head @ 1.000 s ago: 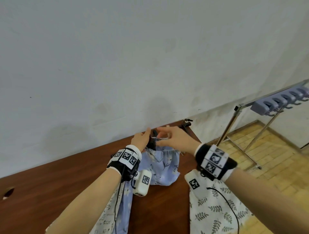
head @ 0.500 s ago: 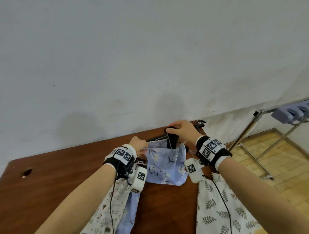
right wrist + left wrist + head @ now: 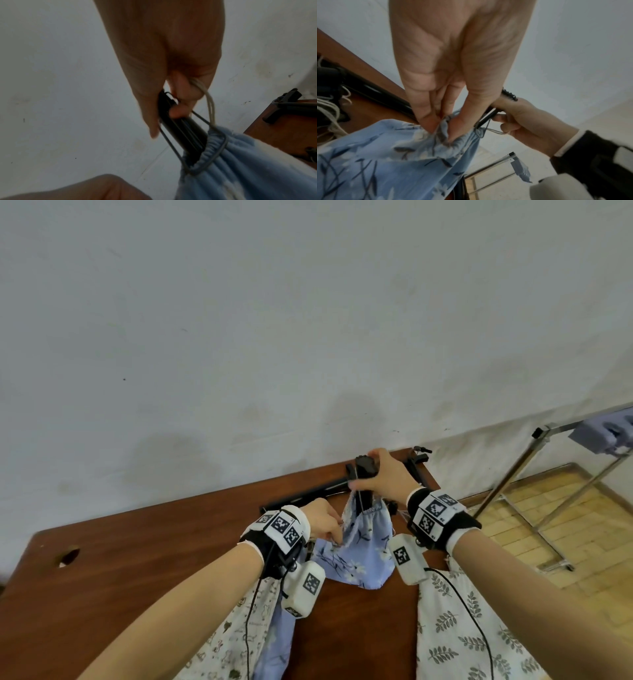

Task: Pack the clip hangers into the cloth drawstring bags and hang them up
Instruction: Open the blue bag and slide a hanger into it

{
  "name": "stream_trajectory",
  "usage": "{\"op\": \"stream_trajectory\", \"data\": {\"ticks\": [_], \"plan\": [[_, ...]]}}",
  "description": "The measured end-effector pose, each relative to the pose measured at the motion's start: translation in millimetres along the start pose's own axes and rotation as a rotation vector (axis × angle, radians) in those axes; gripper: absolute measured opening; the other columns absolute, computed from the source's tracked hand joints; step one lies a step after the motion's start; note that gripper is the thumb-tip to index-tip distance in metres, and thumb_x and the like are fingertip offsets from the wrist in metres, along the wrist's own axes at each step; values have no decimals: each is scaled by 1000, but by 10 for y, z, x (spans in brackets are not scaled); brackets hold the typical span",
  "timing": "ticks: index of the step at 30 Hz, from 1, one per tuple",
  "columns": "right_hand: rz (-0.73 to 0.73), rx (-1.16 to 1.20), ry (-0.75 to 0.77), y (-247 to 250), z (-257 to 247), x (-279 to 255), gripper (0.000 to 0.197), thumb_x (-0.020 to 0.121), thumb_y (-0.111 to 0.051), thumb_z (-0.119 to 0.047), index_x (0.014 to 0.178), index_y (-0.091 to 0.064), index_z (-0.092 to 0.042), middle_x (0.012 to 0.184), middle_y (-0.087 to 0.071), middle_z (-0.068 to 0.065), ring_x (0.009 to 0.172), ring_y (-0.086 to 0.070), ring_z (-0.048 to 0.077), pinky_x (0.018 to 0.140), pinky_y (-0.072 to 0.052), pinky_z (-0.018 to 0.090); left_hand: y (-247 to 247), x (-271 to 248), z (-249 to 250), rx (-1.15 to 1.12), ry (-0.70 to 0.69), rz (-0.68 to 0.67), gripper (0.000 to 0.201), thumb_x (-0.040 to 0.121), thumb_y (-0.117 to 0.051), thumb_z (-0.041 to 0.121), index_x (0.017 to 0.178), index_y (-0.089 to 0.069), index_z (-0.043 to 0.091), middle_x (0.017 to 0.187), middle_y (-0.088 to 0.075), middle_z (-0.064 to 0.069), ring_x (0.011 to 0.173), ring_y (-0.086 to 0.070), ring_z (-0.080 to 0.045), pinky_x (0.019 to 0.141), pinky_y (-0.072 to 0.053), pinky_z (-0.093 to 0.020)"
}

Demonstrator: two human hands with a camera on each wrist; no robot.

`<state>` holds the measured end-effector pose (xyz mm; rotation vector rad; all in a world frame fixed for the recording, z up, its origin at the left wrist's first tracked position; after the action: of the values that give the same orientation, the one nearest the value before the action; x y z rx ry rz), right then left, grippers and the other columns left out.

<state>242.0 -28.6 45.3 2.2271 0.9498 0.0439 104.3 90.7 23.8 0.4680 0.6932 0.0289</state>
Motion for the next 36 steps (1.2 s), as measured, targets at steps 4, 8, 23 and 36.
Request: {"op": "stream_trajectory", "data": {"ticks": [4,8,23,36], "plan": [[-70,-119,15,-31,33,13,62,70,-85,-20,123,-54,-11,116,-62,5,101,-60,20,72,-47,20,-44,67,13,226,53,30,36,70,-75,0,54,-45,11,50,-42,-1,48,-46,-13,50,-39,-23],[40,-8,8,-51,35,-31,42,77,-79,-31,107,-60,-9,103,-65,6,90,-62,20,69,-50,22,-127,103,51,612,83,102,19,84,-63,6,78,-46,11,74,-46,-3,69,-50,-22,60,-41,-30],[226,126,-137,-145,230,-118,70,60,-69,-65,108,-51,-18,105,-61,9,93,-66,31,73,-60,41,-79,170,293,-63,-44,123,24,84,-61,1,65,-53,11,57,-51,-5,51,-46,-19,55,-43,-28],[82,19,34,-209,178,-382,40,80,-73,-36,108,-51,-17,95,-60,0,88,-57,16,68,-47,24,215,93,165,-483,36,170,15,76,-66,-16,80,-65,-2,77,-65,-12,75,-65,-20,65,-58,-25]]}}
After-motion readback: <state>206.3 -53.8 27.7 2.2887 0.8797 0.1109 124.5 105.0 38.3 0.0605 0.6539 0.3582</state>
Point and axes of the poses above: each hand's wrist, its own x-axis towards the middle knuckle, its own y-axis out of the back of the hand, z = x × y, the point moved 1 cm from there along x, towards the middle knuckle
